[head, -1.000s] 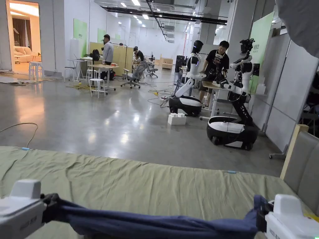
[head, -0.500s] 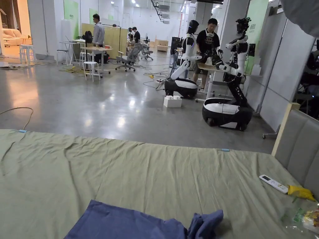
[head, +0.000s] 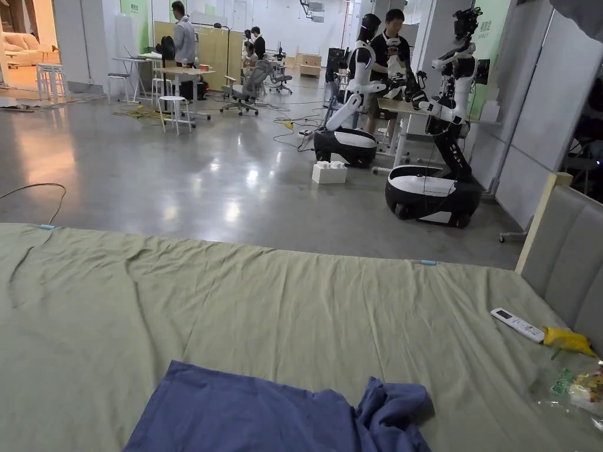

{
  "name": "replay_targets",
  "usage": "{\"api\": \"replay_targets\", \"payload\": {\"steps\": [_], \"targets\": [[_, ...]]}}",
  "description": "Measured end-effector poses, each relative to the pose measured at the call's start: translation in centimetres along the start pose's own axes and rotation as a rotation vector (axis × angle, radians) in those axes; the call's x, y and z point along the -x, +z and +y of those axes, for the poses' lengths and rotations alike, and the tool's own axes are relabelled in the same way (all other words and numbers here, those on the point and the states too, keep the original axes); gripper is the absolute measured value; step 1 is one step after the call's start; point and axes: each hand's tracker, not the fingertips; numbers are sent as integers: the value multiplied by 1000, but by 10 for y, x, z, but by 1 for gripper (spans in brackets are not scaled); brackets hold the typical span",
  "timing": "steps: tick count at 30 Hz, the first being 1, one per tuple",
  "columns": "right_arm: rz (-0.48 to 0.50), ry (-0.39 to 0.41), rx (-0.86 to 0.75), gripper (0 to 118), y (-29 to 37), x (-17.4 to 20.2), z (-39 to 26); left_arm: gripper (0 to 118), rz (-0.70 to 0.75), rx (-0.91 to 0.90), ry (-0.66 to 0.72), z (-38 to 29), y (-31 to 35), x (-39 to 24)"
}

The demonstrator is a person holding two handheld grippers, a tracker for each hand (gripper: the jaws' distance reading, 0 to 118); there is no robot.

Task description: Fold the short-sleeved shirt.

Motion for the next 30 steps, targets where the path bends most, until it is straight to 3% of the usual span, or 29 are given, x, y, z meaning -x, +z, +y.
{"api": "replay_targets", "payload": {"steps": [1, 3, 5, 6, 7, 9, 16, 19, 22, 23, 24, 25, 26, 28, 30], "targets": [[0, -6, 0, 13, -1, 1, -1, 7, -5, 15, 5, 2, -3, -1], [-2, -16, -6, 37, 0, 2, -1, 18, 8, 14, 15, 4, -5, -3], [10, -34, -42, 67, 4, 4, 5, 50, 14, -25, 25, 11, -3, -4], [15, -46, -74, 76, 7, 6, 9, 60, 10, -42, 26, 15, -1, -5], [27, -54, -116, 81, 13, 8, 15, 63, 8, -70, 28, 21, 2, -8], [52, -52, -192, 87, 21, 12, 30, 62, 9, -156, 14, 37, 12, -14], [102, -97, -475, 87, 50, 41, 95, 62, 13, -473, -41, 94, 47, -48], [113, -120, -587, 82, 60, 56, 117, 62, 41, -627, -75, 108, 63, -66], [92, -102, -669, 46, 67, 70, 133, 60, 60, -730, -98, 121, 75, -81], [78, -95, -709, 28, 69, 74, 137, 55, 59, -755, -109, 124, 79, -84], [70, -89, -752, 20, 71, 76, 140, 48, 58, -778, -121, 127, 81, -86], [77, -115, -756, 18, 72, 78, 142, 35, 63, -800, -132, 129, 85, -89], [84, -127, -760, 17, 74, 79, 145, 13, 77, -816, -140, 131, 87, -92], [85, -154, -774, 7, 74, 81, 150, 10, 104, -829, -134, 133, 88, -94], [46, -153, -810, 5, 78, 80, 154, 7, 57, -810, -121, 137, 89, -92]]}}
